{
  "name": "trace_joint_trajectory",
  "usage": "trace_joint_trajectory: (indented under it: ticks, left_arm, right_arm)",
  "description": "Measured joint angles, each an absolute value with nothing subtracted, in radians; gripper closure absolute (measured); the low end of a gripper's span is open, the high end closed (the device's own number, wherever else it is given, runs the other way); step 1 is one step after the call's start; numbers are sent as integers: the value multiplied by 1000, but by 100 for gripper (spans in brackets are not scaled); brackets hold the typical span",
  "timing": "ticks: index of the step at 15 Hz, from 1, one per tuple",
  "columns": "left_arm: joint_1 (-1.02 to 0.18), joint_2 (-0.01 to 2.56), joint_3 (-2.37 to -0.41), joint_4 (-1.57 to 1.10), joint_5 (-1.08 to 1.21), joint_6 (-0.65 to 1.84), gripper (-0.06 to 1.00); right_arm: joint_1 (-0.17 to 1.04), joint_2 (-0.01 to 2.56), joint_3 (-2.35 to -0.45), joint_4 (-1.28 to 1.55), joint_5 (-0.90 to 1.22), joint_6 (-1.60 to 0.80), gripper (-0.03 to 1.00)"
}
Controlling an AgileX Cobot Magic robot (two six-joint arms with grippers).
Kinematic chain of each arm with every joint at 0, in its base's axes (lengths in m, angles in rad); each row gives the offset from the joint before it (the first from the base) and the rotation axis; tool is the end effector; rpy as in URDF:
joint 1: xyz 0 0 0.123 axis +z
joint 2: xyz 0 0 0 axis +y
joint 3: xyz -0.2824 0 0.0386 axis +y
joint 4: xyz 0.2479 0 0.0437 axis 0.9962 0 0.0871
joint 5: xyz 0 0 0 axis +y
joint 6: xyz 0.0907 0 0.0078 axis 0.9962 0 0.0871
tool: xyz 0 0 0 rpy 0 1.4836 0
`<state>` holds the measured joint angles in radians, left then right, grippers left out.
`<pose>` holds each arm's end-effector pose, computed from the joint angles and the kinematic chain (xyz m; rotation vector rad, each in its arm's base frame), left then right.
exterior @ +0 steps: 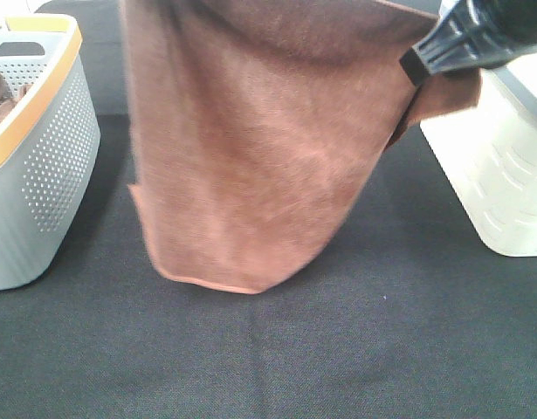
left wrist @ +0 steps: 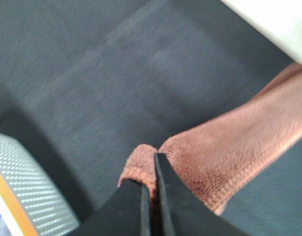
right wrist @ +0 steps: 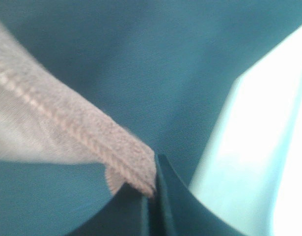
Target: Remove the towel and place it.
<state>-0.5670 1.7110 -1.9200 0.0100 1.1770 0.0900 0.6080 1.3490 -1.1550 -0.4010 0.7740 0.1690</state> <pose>0.3117 -0.1975 0.4211 0.7948 2.3298 -0.1963 0.2486 0.1427 0.3368 -0.7313 2.2559 -0.1031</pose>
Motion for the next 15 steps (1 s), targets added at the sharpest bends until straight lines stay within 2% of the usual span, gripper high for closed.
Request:
trace_joint_trajectory:
  ticks: [5,7,9,12,15]
  left_arm:
    - [-567,1803,-1920,179,1069,90,94]
    - [-567,1831,-1920,270,953,89,94]
    - [-567,1860,-1920,359,742,27,94]
    - [-549,1898,-1920,471,539,-43,94]
    - [-464,1972,-1920,494,344,-124,94]
  right_arm:
    - [608,1516,-1294,-648,689,285,97]
    - [606,1580,-1370,-830,648,350,97]
    - [599,1658,-1444,-1035,579,394,97]
    - [523,1757,-1537,-1126,479,510,97]
    - [405,1833,-1578,-1141,278,636,97]
